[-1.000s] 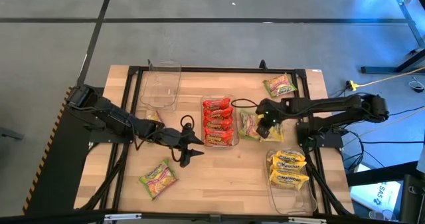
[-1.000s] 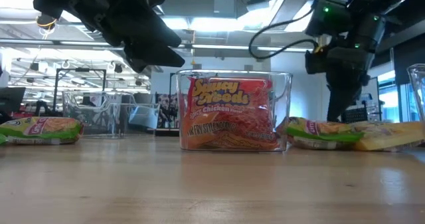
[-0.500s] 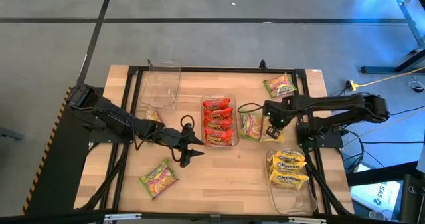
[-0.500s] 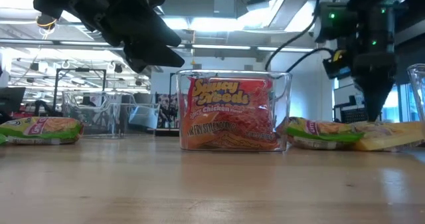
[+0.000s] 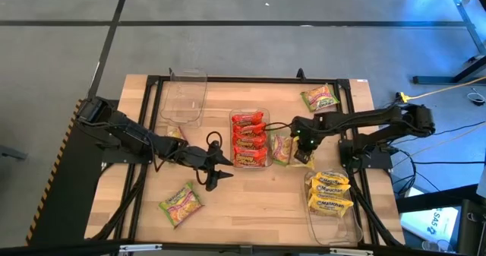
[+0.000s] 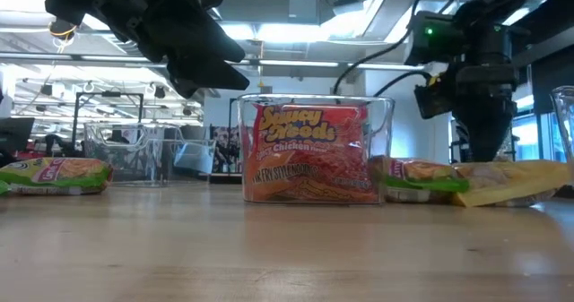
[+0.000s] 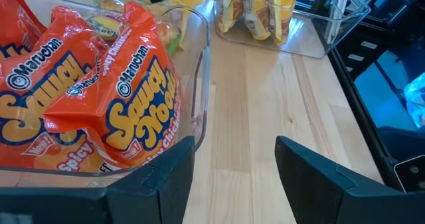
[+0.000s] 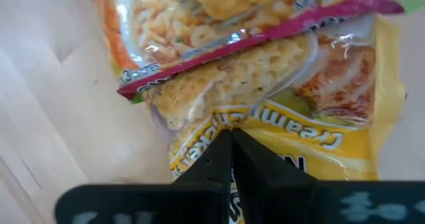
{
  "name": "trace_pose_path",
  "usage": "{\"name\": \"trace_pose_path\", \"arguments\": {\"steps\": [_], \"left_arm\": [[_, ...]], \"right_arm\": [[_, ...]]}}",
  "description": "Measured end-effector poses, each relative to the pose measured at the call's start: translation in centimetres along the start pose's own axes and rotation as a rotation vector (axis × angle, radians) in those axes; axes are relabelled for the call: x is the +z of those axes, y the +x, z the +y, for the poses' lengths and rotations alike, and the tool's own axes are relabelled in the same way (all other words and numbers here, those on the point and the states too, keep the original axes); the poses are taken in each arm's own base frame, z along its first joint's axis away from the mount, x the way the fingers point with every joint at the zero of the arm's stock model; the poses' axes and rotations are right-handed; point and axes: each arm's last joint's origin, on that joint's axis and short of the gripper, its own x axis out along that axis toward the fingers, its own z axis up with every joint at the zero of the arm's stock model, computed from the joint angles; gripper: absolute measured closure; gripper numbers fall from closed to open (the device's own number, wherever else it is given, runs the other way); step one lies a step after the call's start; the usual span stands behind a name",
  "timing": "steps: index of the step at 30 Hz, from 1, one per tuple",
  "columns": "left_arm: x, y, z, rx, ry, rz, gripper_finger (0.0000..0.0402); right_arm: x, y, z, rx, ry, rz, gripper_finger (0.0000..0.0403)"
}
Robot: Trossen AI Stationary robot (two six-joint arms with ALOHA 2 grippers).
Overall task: Sort Maruchan noodles
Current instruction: Move the yellow noodle pack on the table
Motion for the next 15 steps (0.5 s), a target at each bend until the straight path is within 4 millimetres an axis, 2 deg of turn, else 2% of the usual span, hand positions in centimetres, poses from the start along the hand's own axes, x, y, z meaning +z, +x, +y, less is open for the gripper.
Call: {"name": "trace_pose_path", "arguments": {"steps": [5, 10, 15], "left_arm": [[0.0, 0.0, 0.0, 0.0, 0.0, 0.0, 0.0198], [0.0, 0.0, 0.0, 0.0, 0.001, 0.0, 0.0198], [0.0, 0.0, 0.0, 0.0, -0.002, -0.001, 0.0198]], "right_arm": [[0.2, -0.3, 1.7, 0.059, -0.05, -0.004, 0.0391], [-0.4, 0.2, 3.3, 0.131, -0.117, 0.036, 0.0391], [-0.5, 0.9, 5.0, 0.175, -0.228, 0.001, 0.0391]]}}
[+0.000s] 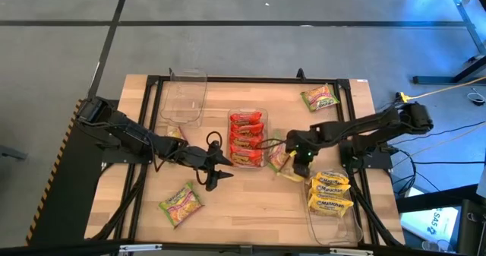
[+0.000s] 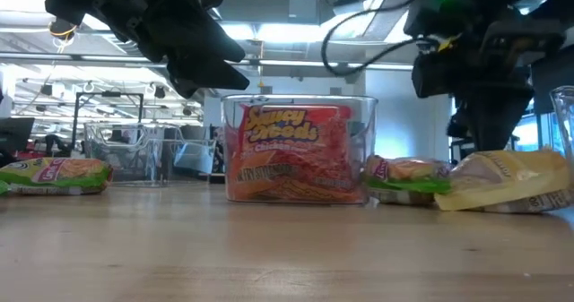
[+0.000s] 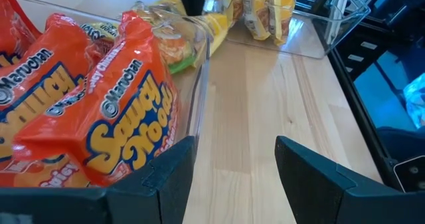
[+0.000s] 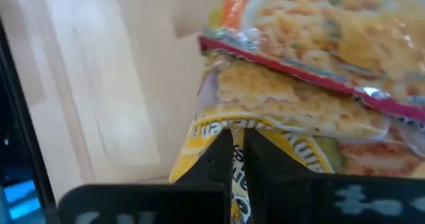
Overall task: Sort Maruchan noodles
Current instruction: Move the yellow noodle pack on the table
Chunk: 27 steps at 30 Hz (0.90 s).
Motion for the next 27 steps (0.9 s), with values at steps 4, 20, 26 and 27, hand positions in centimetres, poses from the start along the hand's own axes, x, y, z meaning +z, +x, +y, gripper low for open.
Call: {"name": "trace_pose_path", "arguments": {"steps": [4, 20, 26, 27], "left_arm": [[0.0, 0.0, 0.0, -0.002, -0.004, -0.004, 0.0198], [-0.7, -0.3, -1.6, -0.135, -0.164, 0.069, 0.0198], [-1.4, -1.1, -4.0, -0.174, -0.218, 0.04, 0.0198], [-1.6, -1.2, -4.5, -0.181, -0.228, 0.036, 0.0198]], "right_arm": [[0.6, -0.8, 1.5, -0.049, -0.1, -0.004, 0.0391], [1.1, 3.0, 5.9, -0.172, -0.251, 0.027, 0.0391], [2.2, 5.8, 8.5, -0.107, -0.331, -0.03, 0.0391], [2.4, 6.2, 9.1, -0.103, -0.345, -0.039, 0.0391]]}}
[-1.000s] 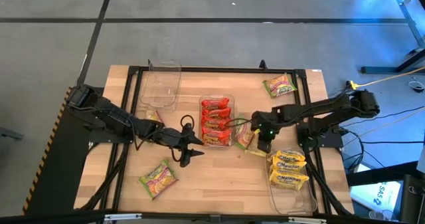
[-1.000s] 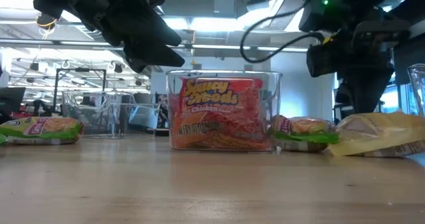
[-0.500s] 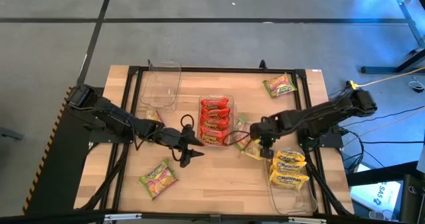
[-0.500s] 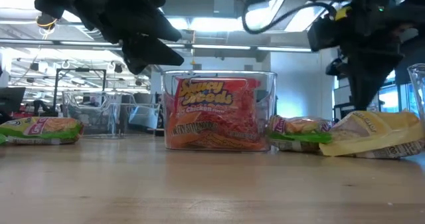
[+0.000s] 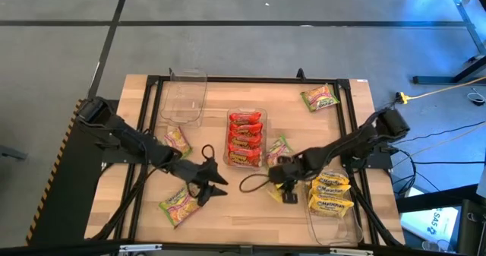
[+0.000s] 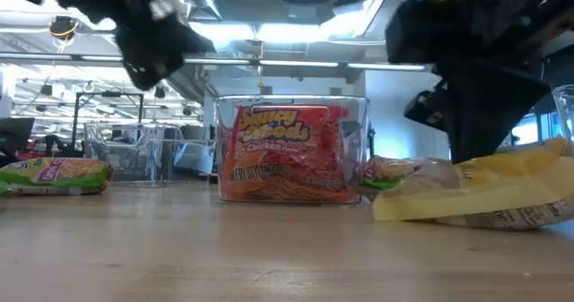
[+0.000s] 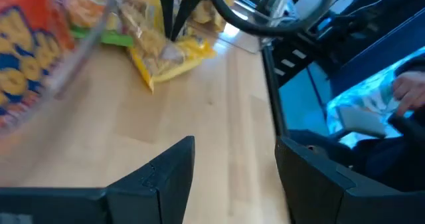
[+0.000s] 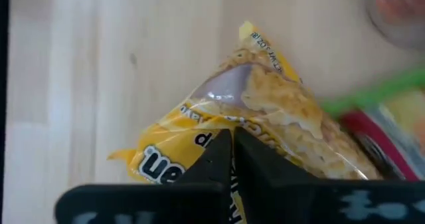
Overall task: Sort Maruchan noodles
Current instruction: Move the yellow noodle pack on the table
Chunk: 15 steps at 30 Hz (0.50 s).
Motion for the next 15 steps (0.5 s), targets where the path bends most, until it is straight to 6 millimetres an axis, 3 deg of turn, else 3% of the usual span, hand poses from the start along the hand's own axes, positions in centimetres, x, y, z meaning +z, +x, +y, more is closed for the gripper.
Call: {"name": "trace_pose_path", "arguments": {"steps": [8, 12, 15], "left_arm": [[-2.5, -0.4, -3.0, 0.027, -0.008, -0.118, 0.0198], [-3.1, 1.2, -4.5, 0.043, 0.012, -0.129, 0.0198], [-3.0, 3.4, -5.4, 0.055, 0.057, -0.127, 0.0198]], "right_arm": [[3.1, 1.2, 5.3, 0.018, -0.169, -0.101, 0.0391], [3.5, 0.1, 8.8, -0.005, -0.256, -0.15, 0.0391], [2.3, -0.3, 11.2, -0.037, -0.304, -0.163, 0.0391]]}}
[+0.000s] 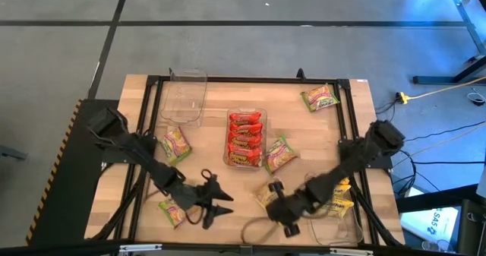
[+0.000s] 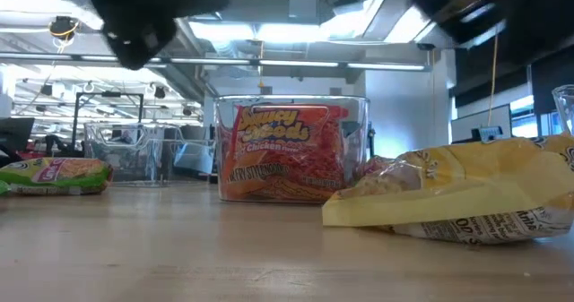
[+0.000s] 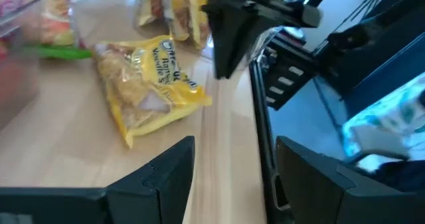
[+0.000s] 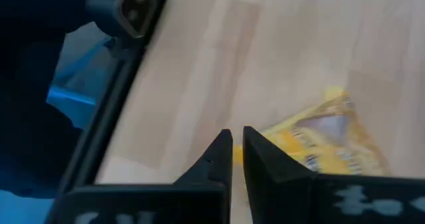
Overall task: Sort Maruchan noodles
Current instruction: Move the yellow noodle pack on the table
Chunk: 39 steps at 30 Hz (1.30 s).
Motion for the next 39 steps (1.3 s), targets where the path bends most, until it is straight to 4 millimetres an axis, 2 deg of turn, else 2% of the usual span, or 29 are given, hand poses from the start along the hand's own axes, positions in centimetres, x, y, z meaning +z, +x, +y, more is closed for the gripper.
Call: {"name": "trace_pose_path", "arguments": {"steps": [3, 6, 10, 12, 16, 20, 25, 32, 36, 39], "left_arm": [[0.2, 2.3, -0.6, 0.026, 0.045, -0.021, 0.0198], [0.2, 4.8, -0.5, 0.092, 0.095, -0.043, 0.0198], [-0.2, 7.8, 0.7, 0.188, 0.135, -0.063, 0.0198], [-0.4, 9.2, 1.7, 0.245, 0.15, -0.071, 0.0198], [-1.0, 10.8, 4.1, 0.324, 0.148, -0.06, 0.0198], [-1.5, 11.7, 5.8, 0.307, 0.073, -0.004, 0.0198], [-2.9, 12.3, 6.1, 0.159, -0.039, 0.152, 0.0198], [-5.1, 11.2, 2.8, -0.029, -0.053, 0.28, 0.0198], [-5.9, 10.6, 1.2, -0.08, -0.061, 0.306, 0.0198], [-6.1, 10.0, 0.4, -0.084, -0.057, 0.32, 0.0198]], "right_arm": [[-1.0, -0.2, 2.2, -0.058, 0.026, -0.021, 0.0391], [-3.0, 0.0, 3.2, -0.163, 0.095, -0.003, 0.0391], [-4.4, 0.0, 3.4, -0.312, 0.227, -0.034, 0.0391], [-4.9, 0.2, 3.1, -0.323, 0.277, -0.026, 0.0388], [-5.3, 0.3, 2.9, -0.338, 0.288, -0.023, 0.0354], [-5.4, 0.4, 2.8, -0.362, 0.285, -0.031, 0.0292], [-5.6, 1.0, 2.4, -0.399, 0.28, -0.021, 0.0227], [-5.2, 2.9, 1.3, -0.401, 0.282, -0.027, 0.0193], [-3.6, 3.8, 0.7, -0.36, 0.22, -0.132, 0.0192], [-1.9, 3.2, 0.4, -0.307, 0.199, -0.176, 0.0192]]}}
